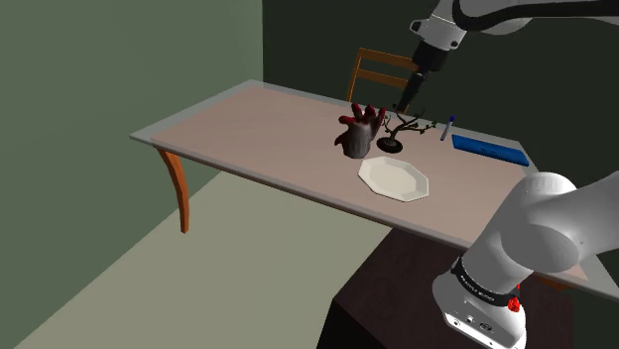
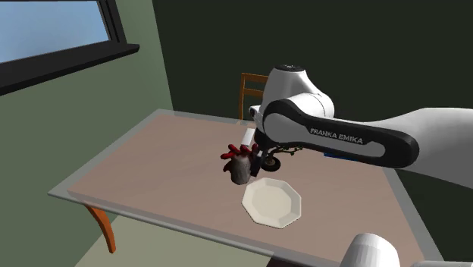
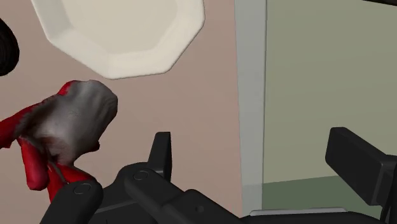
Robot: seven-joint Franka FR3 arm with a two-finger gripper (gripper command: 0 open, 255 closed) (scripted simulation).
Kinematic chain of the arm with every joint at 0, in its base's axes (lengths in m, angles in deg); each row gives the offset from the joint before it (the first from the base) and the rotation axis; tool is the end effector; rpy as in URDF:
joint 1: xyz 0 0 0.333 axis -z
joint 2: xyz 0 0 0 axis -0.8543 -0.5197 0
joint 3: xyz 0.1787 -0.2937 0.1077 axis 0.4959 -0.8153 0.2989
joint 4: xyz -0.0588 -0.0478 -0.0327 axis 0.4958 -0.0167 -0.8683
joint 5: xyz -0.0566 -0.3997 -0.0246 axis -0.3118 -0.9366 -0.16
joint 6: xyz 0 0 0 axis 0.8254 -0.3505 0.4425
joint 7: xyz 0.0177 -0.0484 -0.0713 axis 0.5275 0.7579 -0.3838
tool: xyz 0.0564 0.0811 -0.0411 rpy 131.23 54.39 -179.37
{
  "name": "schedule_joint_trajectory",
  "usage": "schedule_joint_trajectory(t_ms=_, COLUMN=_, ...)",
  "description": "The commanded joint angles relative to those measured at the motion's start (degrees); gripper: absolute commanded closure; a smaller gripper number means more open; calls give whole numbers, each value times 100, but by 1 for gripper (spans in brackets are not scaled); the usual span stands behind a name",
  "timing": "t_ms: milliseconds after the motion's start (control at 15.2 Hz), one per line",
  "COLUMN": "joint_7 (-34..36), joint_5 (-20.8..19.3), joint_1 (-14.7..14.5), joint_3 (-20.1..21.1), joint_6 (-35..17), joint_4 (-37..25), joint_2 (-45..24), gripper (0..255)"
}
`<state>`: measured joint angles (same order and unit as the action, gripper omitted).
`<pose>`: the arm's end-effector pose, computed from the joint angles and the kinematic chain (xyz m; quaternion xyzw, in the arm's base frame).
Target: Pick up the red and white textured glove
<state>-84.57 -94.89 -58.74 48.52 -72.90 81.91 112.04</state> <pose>0.3278 -0.1346 0.5850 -0.9875 -0.1317 -0.0865 0.0067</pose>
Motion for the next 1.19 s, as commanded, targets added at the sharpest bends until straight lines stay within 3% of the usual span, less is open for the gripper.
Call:
schedule_joint_trajectory(t_ms=0, joint_7=-392, joint_5=-81, joint_1=-10, joint_3=-286, joint_6=-289, joint_4=-28, joint_2=-222, gripper=0)
schedule_joint_trajectory(t_ms=330, joint_7=-1357, joint_5=-87, joint_1=-156, joint_3=-1023, joint_6=-1004, joint_4=-253, joint_2=-959, gripper=0)
schedule_joint_trajectory(t_ms=660, joint_7=-2466, joint_5=278, joint_1=-469, joint_3=-1823, joint_6=-1627, joint_4=-713, joint_2=-1896, gripper=0)
schedule_joint_trajectory(t_ms=924, joint_7=-3562, joint_5=999, joint_1=-795, joint_3=-2492, joint_6=-1980, joint_4=-1254, joint_2=-2826, gripper=0)
schedule_joint_trajectory(t_ms=1122, joint_7=-4553, joint_5=1879, joint_1=-944, joint_3=-2912, joint_6=-2080, joint_4=-1777, joint_2=-3682, gripper=0)
